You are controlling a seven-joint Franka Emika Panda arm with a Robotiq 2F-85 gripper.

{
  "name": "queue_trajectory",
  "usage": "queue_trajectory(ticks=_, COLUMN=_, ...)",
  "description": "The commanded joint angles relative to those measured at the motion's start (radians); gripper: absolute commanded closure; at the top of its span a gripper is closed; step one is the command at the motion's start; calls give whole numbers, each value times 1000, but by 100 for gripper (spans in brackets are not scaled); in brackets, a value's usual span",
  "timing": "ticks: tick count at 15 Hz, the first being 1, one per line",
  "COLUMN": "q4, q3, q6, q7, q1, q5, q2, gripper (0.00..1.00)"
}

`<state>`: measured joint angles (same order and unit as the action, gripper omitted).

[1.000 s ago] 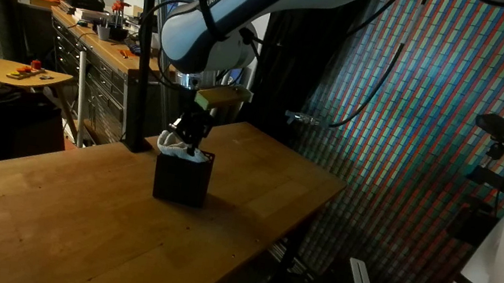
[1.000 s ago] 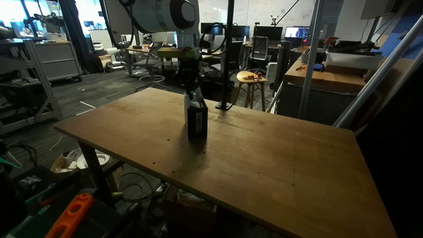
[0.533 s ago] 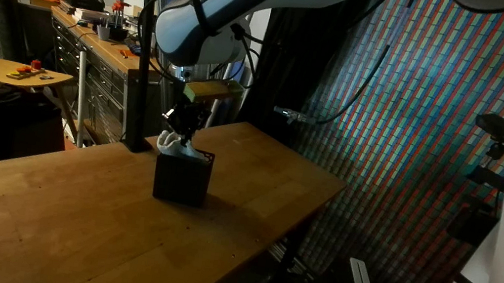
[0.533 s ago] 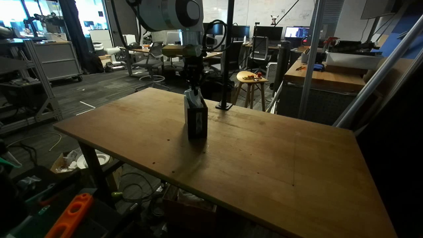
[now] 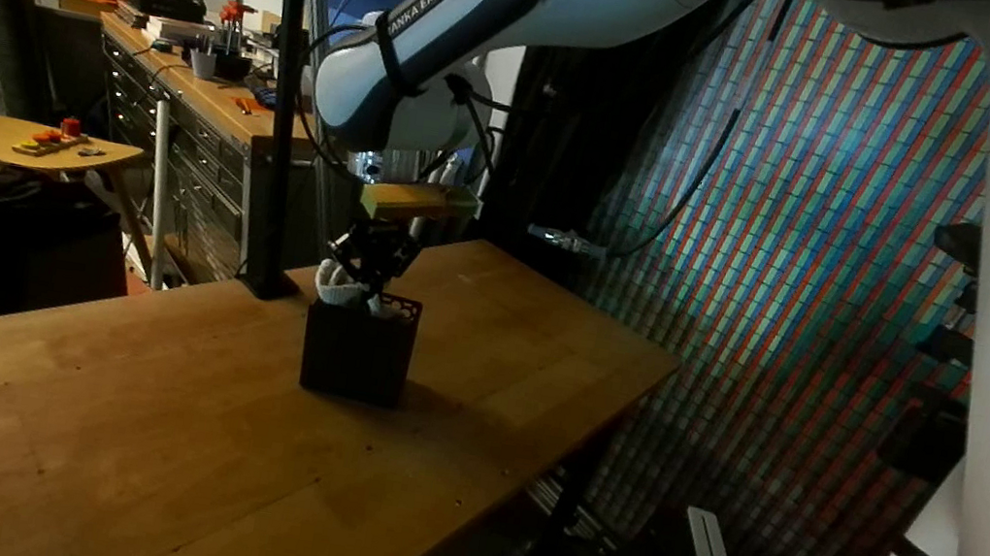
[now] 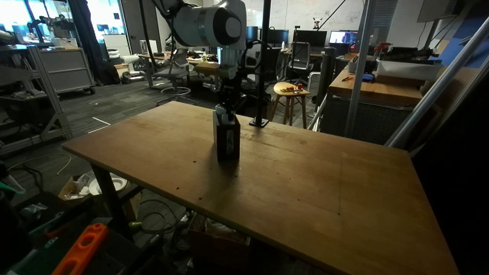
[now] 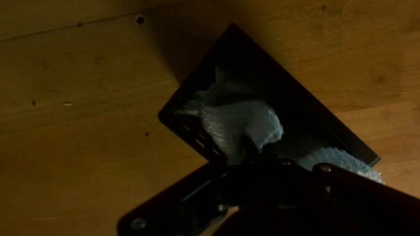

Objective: Put the white towel inside the black basket

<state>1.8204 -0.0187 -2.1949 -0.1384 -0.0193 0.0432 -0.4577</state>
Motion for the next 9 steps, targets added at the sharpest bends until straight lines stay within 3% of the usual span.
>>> queue_trajectory(ticks=1, q4=-45, q3=-14, q6=26, q7=-39, q1=1, q5=-45, q2=-39, gripper=98)
queue_trajectory(ticks=9, q4=-95, q3=-18, q6=78, q7=-98, q1=19, q5=-51, q2=-108, gripper=98)
